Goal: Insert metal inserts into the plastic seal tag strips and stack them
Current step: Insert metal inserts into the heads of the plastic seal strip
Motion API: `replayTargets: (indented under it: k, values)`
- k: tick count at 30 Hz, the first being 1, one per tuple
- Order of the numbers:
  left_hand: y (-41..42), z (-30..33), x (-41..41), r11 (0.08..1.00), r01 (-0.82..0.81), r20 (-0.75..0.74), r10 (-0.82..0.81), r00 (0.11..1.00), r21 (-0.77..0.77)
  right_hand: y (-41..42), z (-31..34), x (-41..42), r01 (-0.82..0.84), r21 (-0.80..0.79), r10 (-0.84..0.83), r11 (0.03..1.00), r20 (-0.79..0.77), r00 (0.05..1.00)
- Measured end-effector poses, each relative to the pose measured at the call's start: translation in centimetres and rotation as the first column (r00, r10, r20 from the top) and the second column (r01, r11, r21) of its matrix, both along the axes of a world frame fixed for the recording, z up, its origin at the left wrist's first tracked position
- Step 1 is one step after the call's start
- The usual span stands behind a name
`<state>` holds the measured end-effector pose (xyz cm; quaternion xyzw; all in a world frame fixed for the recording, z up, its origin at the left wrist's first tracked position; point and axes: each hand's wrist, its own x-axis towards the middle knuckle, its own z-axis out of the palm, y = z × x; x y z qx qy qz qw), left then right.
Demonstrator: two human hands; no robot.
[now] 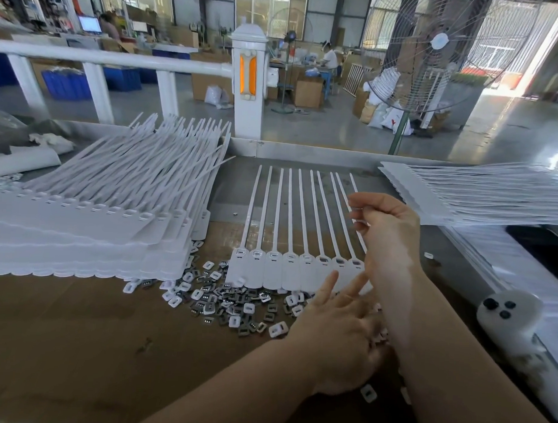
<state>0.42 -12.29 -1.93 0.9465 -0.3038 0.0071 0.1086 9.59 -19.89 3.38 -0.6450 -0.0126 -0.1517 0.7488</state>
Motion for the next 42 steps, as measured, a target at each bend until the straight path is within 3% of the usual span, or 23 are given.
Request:
replayTargets:
  k: [5, 8, 16, 21, 24, 29, 32, 42]
  values:
    - [-0.9, 0.2, -0.5, 0.969, 0.188, -0.046, -0.183, 0.982, 0.16, -0.1, 0.4, 0.0, 0.001, 0.016, -0.001, 1.0, 0.009, 1.0]
    - [-0.8, 0.1, -0.2, 0.96, 0.216, -0.027, -0.215, 0.976, 0.176, -0.2, 0.5, -0.1, -0.008, 0.008, 0.008, 1.0, 0.011, 1.0]
    - [0.7, 1.2, 1.6, 0.977, 0.118, 0.229, -0.158, 0.961, 0.178, -0.4, 0.1, -0.4, 0.001, -0.033, -0.001, 0.999, 0.01, 1.0]
    - [1.6, 0.9, 2.6, 0.988, 0.001, 0.27, -0.042, 0.962, 0.152, -0.3, 0.0, -0.6, -0.003, -0.043, 0.004, 0.999, 0.025, 1.0]
    - [1.7, 0.8, 2.6, 0.999, -0.035, 0.218, 0.029, 0.975, 0.023, -0.4, 0.0, -0.5, -0.002, -0.044, 0.003, 0.999, 0.026, 1.0]
    - [0.1, 1.0, 1.2, 0.975, 0.22, 0.037, -0.221, 0.975, 0.026, -0.7, 1.0, -0.4, 0.001, -0.042, 0.002, 0.999, 0.066, 0.998]
    - [-1.2, 1.2, 0.4, 0.957, 0.289, -0.036, -0.289, 0.957, -0.013, -0.7, 1.5, -0.4, -0.005, -0.027, 0.007, 1.0, 0.078, 0.997]
    - [-2.3, 1.4, 0.4, 0.969, 0.212, 0.014, -0.212, 0.977, -0.127, -1.0, 1.3, -0.6, -0.015, -0.056, 0.02, 0.998, 0.092, 0.996]
